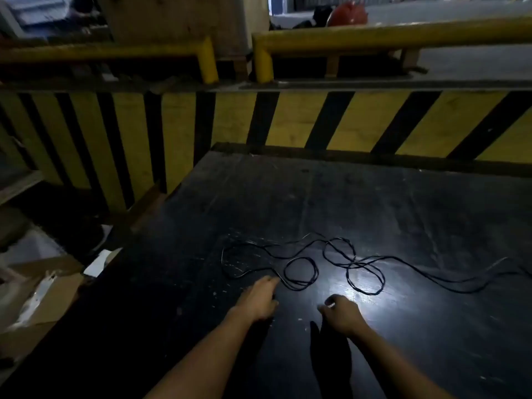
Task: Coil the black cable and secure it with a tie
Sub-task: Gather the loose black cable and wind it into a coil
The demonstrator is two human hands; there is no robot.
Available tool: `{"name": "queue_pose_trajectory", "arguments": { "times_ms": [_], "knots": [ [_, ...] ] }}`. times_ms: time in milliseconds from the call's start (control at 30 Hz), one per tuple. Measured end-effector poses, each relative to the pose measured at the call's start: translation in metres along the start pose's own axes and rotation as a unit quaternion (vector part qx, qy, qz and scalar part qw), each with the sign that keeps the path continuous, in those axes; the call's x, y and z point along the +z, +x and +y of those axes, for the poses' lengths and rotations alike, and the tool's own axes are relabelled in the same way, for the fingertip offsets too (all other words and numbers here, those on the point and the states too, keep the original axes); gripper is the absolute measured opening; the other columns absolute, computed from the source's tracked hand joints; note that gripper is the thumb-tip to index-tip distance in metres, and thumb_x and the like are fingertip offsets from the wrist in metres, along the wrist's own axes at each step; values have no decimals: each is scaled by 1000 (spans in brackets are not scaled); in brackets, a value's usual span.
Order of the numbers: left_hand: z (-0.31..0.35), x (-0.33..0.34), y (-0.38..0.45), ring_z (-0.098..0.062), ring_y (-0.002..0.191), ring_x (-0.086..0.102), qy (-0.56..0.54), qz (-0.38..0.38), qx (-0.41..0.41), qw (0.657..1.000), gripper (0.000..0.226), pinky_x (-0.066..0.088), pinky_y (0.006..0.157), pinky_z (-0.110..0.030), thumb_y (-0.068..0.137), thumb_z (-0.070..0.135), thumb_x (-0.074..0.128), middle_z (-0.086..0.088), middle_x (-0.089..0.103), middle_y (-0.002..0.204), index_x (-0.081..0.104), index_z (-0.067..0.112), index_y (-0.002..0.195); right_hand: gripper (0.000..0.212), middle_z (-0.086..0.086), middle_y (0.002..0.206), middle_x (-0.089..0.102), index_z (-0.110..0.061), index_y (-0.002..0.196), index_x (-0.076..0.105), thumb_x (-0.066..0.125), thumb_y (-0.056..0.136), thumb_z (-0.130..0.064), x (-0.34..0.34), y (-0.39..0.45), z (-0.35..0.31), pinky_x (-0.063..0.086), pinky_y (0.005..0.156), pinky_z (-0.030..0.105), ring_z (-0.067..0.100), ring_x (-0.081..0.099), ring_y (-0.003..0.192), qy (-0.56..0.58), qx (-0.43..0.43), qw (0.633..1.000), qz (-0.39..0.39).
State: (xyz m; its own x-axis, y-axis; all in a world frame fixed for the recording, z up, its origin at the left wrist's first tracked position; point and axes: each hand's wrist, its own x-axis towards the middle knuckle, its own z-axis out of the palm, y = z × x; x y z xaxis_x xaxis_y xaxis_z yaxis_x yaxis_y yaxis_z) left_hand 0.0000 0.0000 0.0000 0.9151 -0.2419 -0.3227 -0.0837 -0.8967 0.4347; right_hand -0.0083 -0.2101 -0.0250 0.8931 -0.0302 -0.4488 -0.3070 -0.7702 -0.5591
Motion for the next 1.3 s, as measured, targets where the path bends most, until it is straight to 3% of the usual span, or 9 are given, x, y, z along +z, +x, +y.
{"name": "queue_pose_trajectory", "arguments": {
  "times_ms": [133, 267, 400, 567, 767, 933, 1033, 1133, 1300],
  "knots": [
    [5, 4, 35, -31, 129, 44, -1, 21, 11, 1000, 55, 41, 103, -44, 87, 15, 55, -6, 37, 147, 37, 16, 139, 44, 23, 113, 66, 3, 111, 57, 58, 90, -36, -7, 40, -19, 44, 84, 33, 35, 58, 111, 49, 19, 997, 56],
    [12, 19, 57, -32, 126, 44, 34, 1, 21, 999, 52, 42, 102, -44, 85, 16, 59, -10, 44, 139, 45, 15, 136, 37, 13, 73, 55, -10, 70, 45, 57, 88, -40, -5, 70, -24, 36, 57, 30, 37, 64, 92, 34, 25, 997, 62],
    [19, 27, 63, -33, 115, 51, 32, 18, 27, 999, 34, 47, 94, -42, 85, 11, 59, -13, 54, 125, 60, 13, 118, 21, 17, 93, 64, -5, 85, 57, 52, 84, -26, 1, 74, -25, 44, 69, 33, 34, 63, 90, -22, 32, 997, 69],
    [32, 20, 54, -30, 104, 57, 18, 57, 60, 996, 23, 47, 81, -35, 87, 11, 56, -11, 60, 114, 64, 13, 108, 21, 21, 79, 61, -5, 70, 52, 46, 89, -12, -13, 56, -21, 43, 68, 34, 32, 59, 78, 116, 36, 989, 82],
    [56, -22, 32, -25, 97, 61, -51, 132, 109, 984, 18, 50, 79, -32, 86, 15, 61, -9, 62, 107, 68, 11, 102, 26, 19, 86, 60, -5, 112, 48, 53, 89, 4, -50, 19, -38, 48, 77, 37, 27, 57, 75, 517, 2, 851, 93],
    [74, -74, 7, -22, 95, 61, -94, 141, 122, 978, 24, 52, 83, -36, 80, 20, 70, -11, 64, 106, 71, 8, 100, 20, 4, 76, 59, -6, 110, 60, 49, 94, -3, -101, -21, -69, 48, 67, 32, 20, 54, 73, 352, -203, 905, 125],
    [89, -118, -7, -12, 104, 53, -189, 213, 114, 952, 58, 47, 85, -28, 77, 30, 74, 2, 53, 125, 54, 14, 129, 21, -4, 82, 62, -15, 111, 62, 51, 94, -10, -123, -47, -90, 48, 70, 30, 14, 58, 75, 235, -295, 916, 135],
    [102, -157, -20, -10, 120, 46, -182, 149, 175, 956, 70, 43, 98, -30, 79, 27, 72, 5, 48, 134, 41, 23, 141, 24, -11, 95, 63, -18, 116, 61, 51, 94, -12, -136, -73, -114, 52, 78, 29, 9, 62, 88, 174, -352, 910, 132],
    [105, -179, -41, -9, 65, 66, -199, 121, 180, 956, 19, 53, 62, -21, 87, 13, 63, 3, 67, 69, 68, 10, 105, 20, -3, 93, 64, -18, 112, 60, 54, 93, -13, -154, -103, -133, 52, 79, 37, 17, 63, 90, 199, -365, 883, 219]
  ]
}}
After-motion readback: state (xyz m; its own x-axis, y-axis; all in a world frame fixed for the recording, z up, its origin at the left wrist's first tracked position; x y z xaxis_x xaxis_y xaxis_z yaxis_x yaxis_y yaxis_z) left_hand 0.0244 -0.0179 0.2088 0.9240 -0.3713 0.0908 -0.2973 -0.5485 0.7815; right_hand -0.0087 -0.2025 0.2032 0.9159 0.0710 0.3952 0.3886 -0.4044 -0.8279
